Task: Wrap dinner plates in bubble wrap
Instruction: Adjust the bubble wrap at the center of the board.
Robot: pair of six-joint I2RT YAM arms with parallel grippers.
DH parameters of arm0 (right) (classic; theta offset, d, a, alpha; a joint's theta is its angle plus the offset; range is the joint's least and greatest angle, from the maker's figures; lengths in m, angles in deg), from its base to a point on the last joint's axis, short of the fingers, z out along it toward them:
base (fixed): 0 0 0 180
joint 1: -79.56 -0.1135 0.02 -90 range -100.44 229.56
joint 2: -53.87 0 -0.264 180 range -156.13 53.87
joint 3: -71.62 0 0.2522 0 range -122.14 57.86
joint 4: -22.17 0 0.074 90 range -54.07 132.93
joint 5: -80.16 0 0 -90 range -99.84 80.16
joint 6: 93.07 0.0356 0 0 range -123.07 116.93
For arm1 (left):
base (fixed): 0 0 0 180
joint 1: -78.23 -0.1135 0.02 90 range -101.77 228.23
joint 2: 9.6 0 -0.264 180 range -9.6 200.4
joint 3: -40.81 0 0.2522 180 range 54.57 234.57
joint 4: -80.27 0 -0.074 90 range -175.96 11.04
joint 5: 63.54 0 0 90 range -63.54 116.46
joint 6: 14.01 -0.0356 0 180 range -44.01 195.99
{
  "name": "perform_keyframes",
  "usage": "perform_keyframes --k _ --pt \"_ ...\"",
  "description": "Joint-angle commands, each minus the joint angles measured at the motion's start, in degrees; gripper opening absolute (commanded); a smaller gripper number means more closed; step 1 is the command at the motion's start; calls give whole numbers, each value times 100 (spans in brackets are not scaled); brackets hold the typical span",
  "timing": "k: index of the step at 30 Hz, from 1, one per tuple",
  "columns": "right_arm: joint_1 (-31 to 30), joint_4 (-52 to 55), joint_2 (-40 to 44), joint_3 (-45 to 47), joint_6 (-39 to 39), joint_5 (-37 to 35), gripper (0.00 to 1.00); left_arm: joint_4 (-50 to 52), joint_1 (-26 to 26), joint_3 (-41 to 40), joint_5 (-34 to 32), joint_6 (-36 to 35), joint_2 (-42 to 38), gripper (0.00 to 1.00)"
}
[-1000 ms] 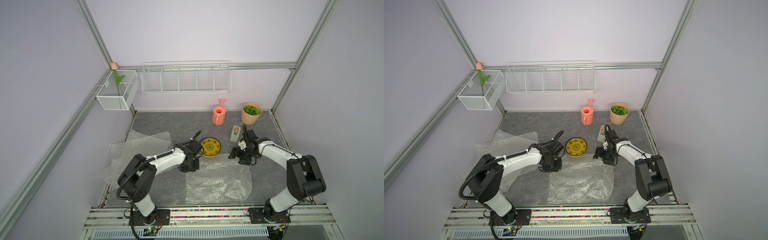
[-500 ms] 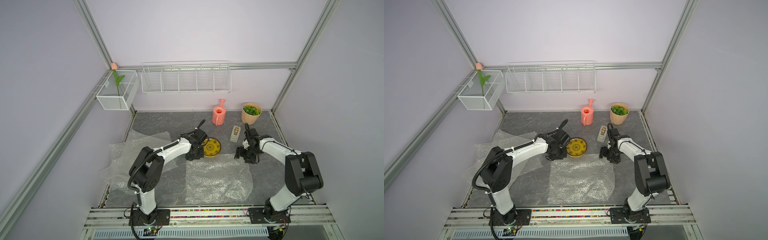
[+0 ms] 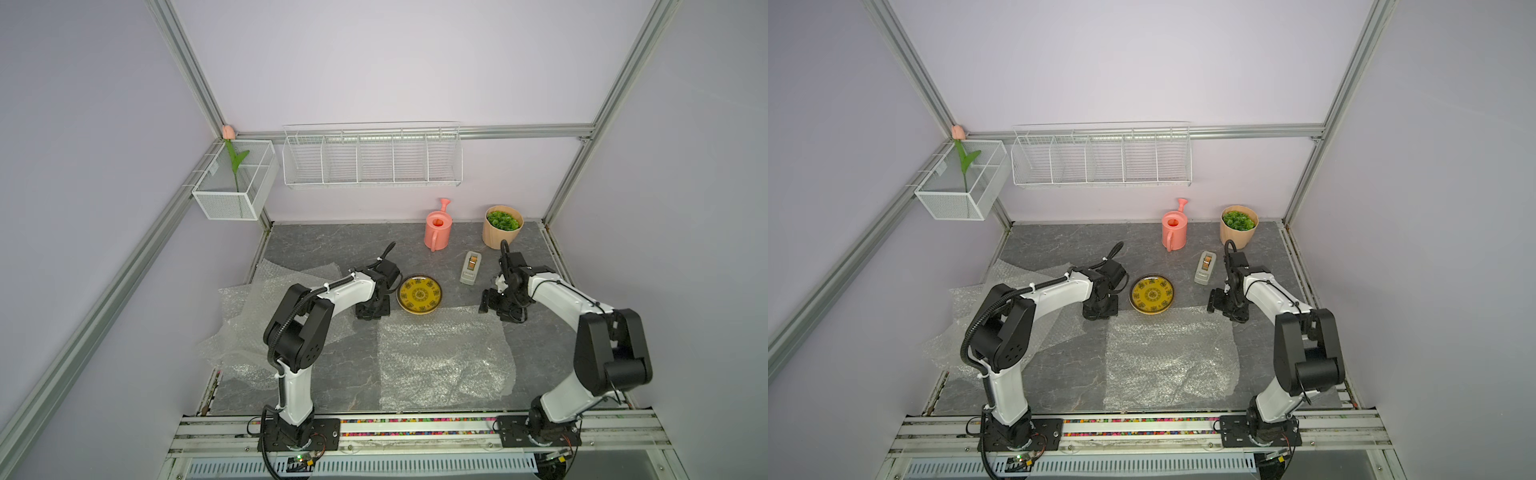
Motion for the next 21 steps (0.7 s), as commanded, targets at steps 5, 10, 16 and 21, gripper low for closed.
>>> perform_keyframes --k 5,10,16,21 --pt "-29 960 1400 907 430 501 76 759 -27 337 -322 -63 -438 10" --pt "-34 446 1723 1732 768 978 79 1019 531 513 138 112 -845 11" --pt "-26 56 1097 2052 904 106 77 -56 1167 -153 1409 733 -946 11" --pt "-42 -495 751 2301 1038 403 74 -857 1151 -919 1746 1046 -817 11"
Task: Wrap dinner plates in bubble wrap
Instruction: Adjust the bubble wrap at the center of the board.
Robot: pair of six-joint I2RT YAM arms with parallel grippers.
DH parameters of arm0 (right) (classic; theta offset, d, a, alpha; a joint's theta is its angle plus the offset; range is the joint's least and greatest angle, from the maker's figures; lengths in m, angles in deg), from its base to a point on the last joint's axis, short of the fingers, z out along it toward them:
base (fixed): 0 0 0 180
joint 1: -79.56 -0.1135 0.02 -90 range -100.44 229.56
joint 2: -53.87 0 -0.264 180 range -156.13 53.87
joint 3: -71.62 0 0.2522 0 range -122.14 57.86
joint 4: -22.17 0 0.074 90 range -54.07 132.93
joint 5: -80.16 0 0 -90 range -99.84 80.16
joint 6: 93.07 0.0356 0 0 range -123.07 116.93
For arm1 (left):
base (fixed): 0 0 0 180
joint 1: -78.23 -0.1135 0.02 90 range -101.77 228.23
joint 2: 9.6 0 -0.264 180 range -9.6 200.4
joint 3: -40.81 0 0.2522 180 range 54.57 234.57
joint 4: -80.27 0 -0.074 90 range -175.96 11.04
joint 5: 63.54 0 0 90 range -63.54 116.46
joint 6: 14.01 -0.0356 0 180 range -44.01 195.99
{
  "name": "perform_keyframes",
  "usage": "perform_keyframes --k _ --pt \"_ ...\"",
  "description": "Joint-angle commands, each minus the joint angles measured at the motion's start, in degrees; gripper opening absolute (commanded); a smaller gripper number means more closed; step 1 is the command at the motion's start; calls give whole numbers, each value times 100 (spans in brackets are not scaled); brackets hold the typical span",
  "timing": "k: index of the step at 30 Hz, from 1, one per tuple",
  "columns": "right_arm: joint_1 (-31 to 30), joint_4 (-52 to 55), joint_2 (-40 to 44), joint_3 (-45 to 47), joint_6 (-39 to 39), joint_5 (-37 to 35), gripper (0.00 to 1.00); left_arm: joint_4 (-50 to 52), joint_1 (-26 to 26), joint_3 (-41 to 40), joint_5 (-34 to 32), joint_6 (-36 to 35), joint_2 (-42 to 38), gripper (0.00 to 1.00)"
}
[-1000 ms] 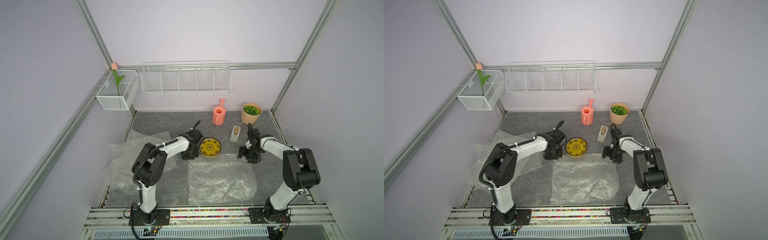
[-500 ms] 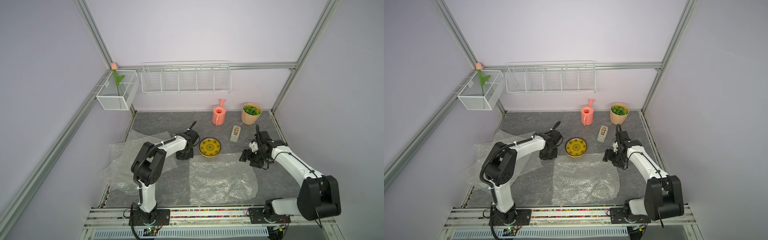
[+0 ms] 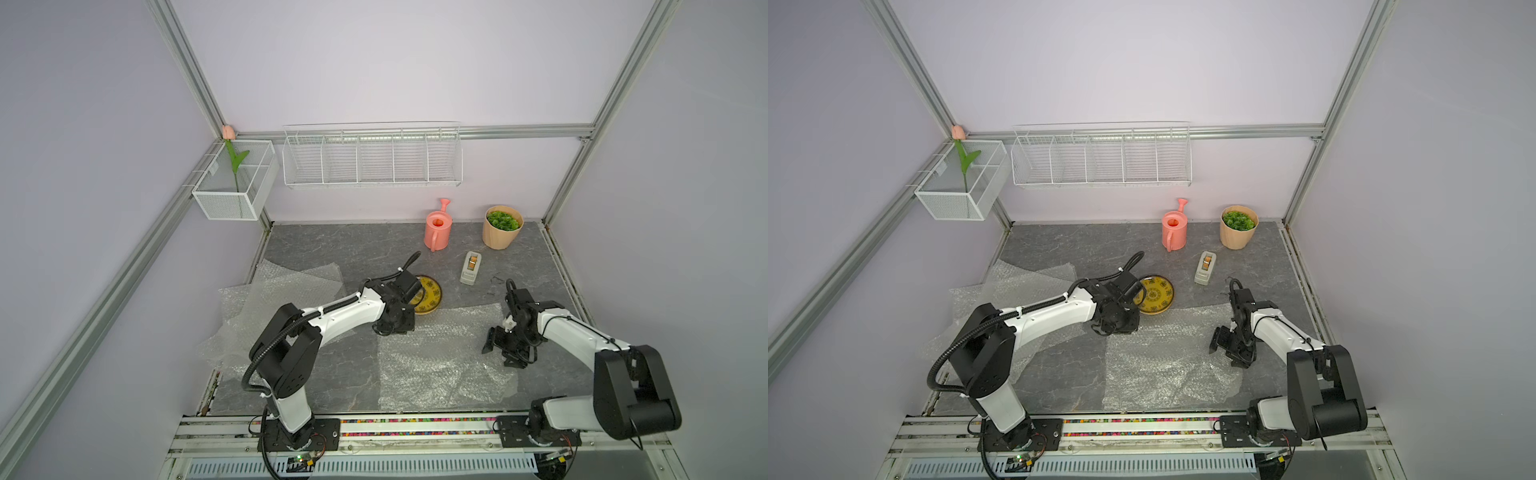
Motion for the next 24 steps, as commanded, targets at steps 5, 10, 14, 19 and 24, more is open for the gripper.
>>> perform_keyframes --k 5,10,14,19,24 --pt "-49 -228 50 10 68 -167 74 196 -351 -442 -528 35 208 10" --pt "-63 -34 464 -565 -159 249 75 448 -672 -471 -695 -274 -35 10" --pt "-72 -541 299 -1055 -191 961 74 600 -672 -39 -509 -377 -240 12" --pt "-216 -1594 -591 -1761 13 1919 69 914 -672 1177 -579 -629 48 12" --pt "-553 -1656 -1761 -2673 -50 2043 62 1331 -672 2774 -518 -943 1136 9"
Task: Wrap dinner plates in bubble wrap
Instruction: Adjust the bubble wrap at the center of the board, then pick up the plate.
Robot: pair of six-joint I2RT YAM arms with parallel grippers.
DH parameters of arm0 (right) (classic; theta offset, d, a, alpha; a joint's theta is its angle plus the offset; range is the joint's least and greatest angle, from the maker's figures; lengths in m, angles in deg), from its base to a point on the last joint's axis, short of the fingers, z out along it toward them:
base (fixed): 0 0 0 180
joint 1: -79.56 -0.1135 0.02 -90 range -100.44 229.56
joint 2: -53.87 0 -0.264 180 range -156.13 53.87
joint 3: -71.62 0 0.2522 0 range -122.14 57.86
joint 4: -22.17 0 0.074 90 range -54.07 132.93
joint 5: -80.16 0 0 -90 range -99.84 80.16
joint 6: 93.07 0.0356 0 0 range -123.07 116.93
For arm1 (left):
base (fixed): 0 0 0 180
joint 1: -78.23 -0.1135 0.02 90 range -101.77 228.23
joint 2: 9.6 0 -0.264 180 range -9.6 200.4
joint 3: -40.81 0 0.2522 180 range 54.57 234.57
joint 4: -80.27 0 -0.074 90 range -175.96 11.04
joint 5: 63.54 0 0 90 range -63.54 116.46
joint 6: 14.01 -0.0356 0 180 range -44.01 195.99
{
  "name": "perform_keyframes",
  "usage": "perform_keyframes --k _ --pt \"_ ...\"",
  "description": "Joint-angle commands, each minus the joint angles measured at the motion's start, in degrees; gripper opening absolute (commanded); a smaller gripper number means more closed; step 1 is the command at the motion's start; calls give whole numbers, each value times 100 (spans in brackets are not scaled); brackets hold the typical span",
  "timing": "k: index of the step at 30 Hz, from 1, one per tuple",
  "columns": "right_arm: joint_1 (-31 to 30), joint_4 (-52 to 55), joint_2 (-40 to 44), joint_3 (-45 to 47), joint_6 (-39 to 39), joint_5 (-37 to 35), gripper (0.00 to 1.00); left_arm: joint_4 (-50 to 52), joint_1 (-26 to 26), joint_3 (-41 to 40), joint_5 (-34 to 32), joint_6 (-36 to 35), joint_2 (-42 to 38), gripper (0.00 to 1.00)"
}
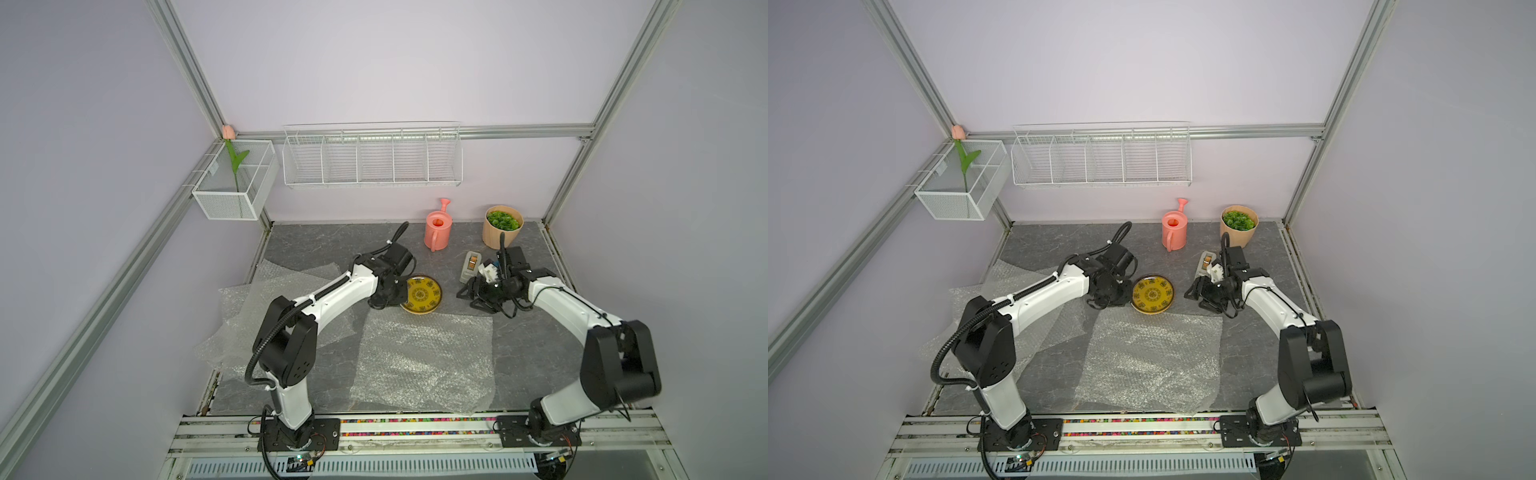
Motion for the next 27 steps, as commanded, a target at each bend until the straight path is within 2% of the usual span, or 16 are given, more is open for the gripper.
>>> perform_keyframes --k 1,5,11,19,27 --pt "-157 -255 -646 -423 -26 401 61 516 16 822 -110 -329 772 8" --pt "-254 -296 -1351 -851 -47 446 56 1078 -10 1980 -306 -577 1718 6" --pt "-319 -393 -1971 -1127 -26 453 50 1300 -10 2680 -53 -735 2521 5" --pt "-392 -528 -2289 -1220 33 556 35 1303 -2 2851 953 -876 3011 3" --pt "-388 -204 -2195 -1332 -111 224 22 1282 27 2798 1337 -983 3026 0"
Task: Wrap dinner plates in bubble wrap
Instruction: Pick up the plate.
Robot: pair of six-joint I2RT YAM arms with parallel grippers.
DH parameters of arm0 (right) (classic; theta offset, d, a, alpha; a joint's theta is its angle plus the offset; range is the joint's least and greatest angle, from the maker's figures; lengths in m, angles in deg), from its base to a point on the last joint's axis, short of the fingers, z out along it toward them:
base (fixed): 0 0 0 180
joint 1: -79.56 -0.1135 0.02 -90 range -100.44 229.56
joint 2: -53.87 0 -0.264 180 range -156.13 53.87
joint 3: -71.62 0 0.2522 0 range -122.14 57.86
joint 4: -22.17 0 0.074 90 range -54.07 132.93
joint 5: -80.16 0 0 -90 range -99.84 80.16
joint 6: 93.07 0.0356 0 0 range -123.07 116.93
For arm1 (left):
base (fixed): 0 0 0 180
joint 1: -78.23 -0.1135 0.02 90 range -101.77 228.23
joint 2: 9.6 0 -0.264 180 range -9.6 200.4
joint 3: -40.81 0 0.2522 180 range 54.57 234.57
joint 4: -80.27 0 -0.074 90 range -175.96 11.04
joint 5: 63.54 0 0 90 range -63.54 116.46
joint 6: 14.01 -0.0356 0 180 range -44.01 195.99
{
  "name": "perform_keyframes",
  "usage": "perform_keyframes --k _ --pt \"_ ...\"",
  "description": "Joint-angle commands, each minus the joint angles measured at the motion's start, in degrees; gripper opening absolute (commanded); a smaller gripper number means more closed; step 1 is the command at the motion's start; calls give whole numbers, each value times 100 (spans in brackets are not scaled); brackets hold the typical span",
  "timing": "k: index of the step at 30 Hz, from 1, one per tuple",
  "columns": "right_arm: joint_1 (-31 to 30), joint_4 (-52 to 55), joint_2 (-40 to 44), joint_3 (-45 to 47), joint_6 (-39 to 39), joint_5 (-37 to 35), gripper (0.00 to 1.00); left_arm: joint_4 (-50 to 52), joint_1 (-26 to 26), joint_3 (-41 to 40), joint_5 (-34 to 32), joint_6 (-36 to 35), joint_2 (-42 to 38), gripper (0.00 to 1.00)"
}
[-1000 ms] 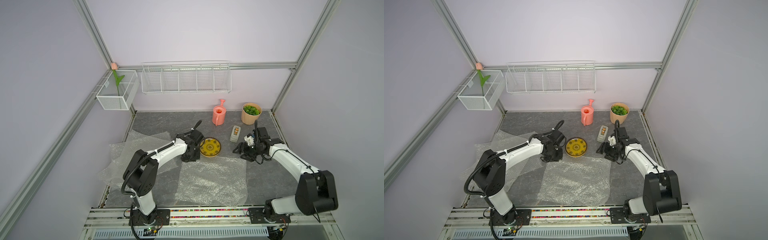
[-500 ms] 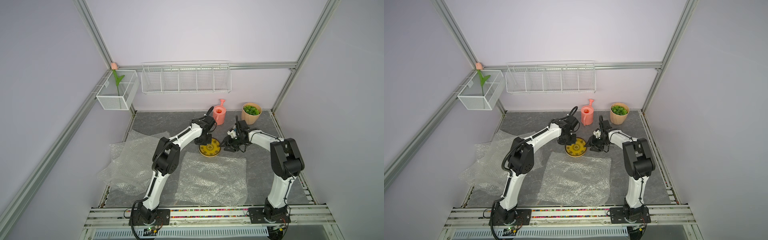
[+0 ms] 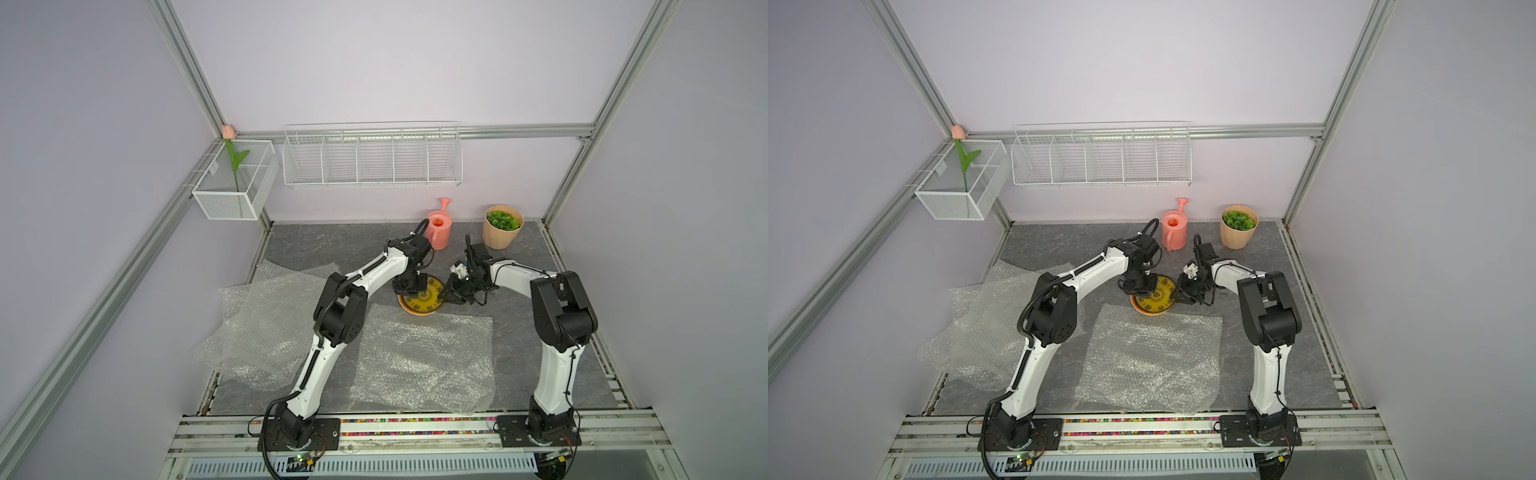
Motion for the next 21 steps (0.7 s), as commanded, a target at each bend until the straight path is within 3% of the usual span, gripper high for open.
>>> perform_keyframes --k 1,11,14,18,21 --pt "-32 209 60 -198 -141 -133 21 252 66 39 312 -166 156 0" --pt "-35 807 190 -472 -433 -577 24 323 67 42 101 -170 119 0" --pt "-29 806 206 -496 -436 -557 21 341 67 52 83 -178 123 0" --pt "-34 793 198 -543 -457 -533 8 407 67 102 30 -196 123 0" --pt "-31 844 188 -570 -458 -575 7 447 67 184 -46 -154 5 2"
